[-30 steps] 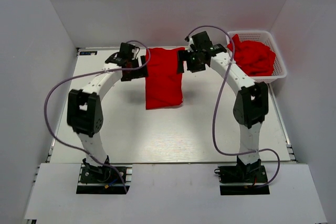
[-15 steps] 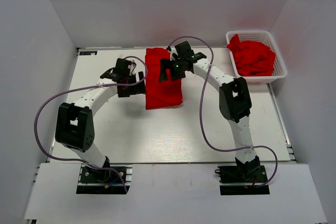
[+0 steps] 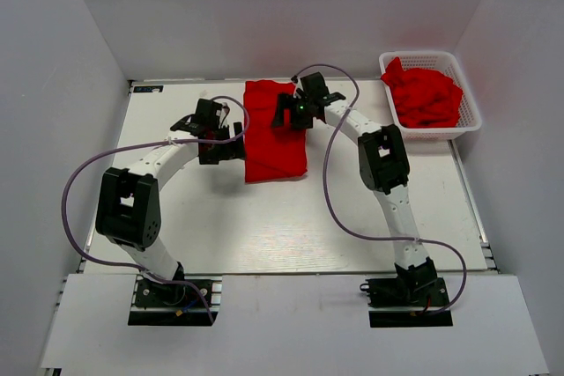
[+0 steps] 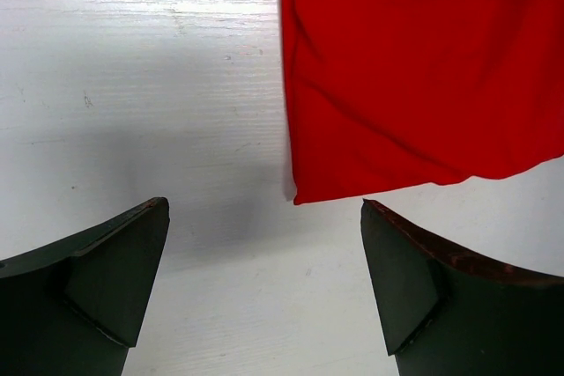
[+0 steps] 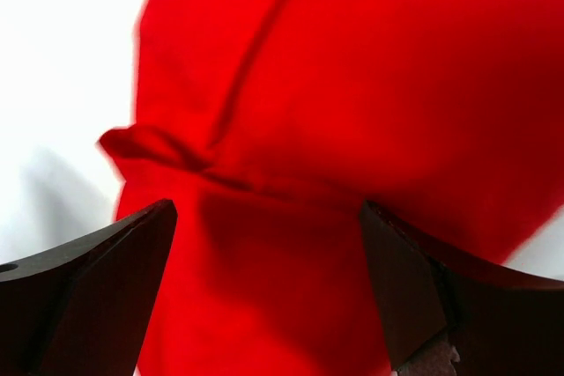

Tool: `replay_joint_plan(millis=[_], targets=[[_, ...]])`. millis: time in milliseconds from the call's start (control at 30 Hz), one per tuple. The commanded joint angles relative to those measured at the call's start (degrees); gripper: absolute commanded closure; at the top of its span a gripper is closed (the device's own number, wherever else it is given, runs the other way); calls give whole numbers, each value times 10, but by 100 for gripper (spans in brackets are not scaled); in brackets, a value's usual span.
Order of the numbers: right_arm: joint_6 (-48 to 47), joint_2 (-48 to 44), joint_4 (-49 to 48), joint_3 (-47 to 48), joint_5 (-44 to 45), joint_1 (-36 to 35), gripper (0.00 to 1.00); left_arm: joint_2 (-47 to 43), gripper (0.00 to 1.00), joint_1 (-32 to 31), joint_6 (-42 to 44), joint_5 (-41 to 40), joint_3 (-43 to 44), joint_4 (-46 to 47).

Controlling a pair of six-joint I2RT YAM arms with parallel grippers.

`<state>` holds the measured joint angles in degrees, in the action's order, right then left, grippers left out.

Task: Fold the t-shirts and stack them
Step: Fold the folded rectangular tshirt in 1/3 of the way

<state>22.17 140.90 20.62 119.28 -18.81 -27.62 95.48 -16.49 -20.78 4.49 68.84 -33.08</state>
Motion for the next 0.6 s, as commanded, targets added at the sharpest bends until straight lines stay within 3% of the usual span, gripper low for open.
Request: replay_joint_plan(millis=[0, 133, 267, 567], targets=[[9, 16, -23, 48, 12, 16, 10, -14, 0, -2, 15, 9, 3, -8], [-13, -18, -3, 78, 1, 19, 10, -14, 0, -2, 27, 9, -2, -14], [-42, -97, -5, 50, 10, 18, 10, -21, 0, -2, 27, 28, -19, -8], [-41, -312, 31, -230, 130, 8, 10, -4, 0, -14, 38, 42, -38, 30]])
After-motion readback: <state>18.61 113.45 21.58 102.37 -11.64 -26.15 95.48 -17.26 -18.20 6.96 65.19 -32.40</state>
